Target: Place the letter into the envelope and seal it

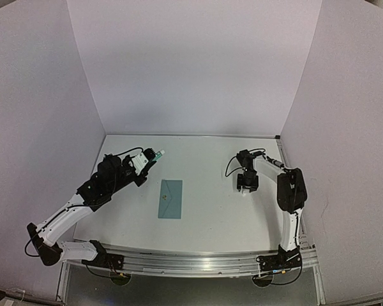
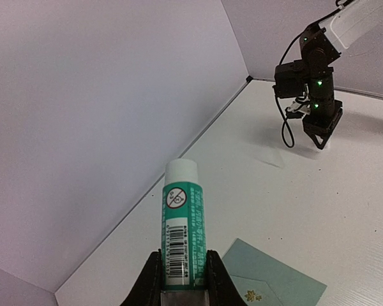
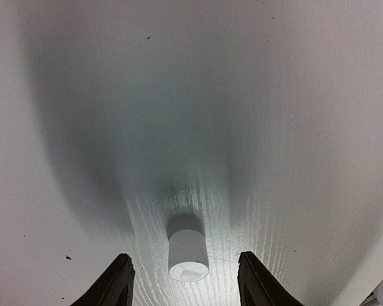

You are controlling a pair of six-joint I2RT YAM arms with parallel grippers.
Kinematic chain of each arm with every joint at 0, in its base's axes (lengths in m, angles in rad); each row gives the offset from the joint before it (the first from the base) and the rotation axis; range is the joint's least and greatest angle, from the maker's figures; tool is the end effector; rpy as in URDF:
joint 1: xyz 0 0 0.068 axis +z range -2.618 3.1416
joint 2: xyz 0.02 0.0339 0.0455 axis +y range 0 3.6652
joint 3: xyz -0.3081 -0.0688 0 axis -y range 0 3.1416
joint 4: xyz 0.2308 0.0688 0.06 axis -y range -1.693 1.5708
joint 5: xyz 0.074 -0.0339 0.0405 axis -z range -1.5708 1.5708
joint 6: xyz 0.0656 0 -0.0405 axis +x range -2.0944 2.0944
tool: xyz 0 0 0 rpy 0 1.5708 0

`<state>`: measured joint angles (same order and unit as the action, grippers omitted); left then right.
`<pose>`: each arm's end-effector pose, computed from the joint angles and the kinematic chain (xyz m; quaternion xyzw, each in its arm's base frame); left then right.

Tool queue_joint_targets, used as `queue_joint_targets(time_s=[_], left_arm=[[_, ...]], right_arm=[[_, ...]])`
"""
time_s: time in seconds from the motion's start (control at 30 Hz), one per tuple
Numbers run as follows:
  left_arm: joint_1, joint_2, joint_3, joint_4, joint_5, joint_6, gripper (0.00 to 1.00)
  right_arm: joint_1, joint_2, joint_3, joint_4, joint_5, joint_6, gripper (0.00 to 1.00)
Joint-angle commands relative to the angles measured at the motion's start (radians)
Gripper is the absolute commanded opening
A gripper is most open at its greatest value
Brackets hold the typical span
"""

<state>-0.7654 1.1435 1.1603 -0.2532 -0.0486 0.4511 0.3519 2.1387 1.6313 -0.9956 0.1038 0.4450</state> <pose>0.1881 -0.1763 0.4251 0.4364 0.6531 -0.0780 0.6140 0.4023 0.1405 0.1746 0.0482 0.9969 -0.0347 0.0513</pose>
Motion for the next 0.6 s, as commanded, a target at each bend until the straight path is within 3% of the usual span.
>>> queue_joint_targets(time_s=[0.0,0.57], left_arm=[[0.002,-0.007,-0.006,0.028,-0.001,-0.002,0.0],[0.001,0.003,0.004,0.039,0.0,0.018,0.0]], right_arm=[[-0.003,0.025,0.035,-0.025,-0.009,-0.018,0.51],[-0.003,0.041,0.039,-0.025,-0.034,-0.013,0.22]])
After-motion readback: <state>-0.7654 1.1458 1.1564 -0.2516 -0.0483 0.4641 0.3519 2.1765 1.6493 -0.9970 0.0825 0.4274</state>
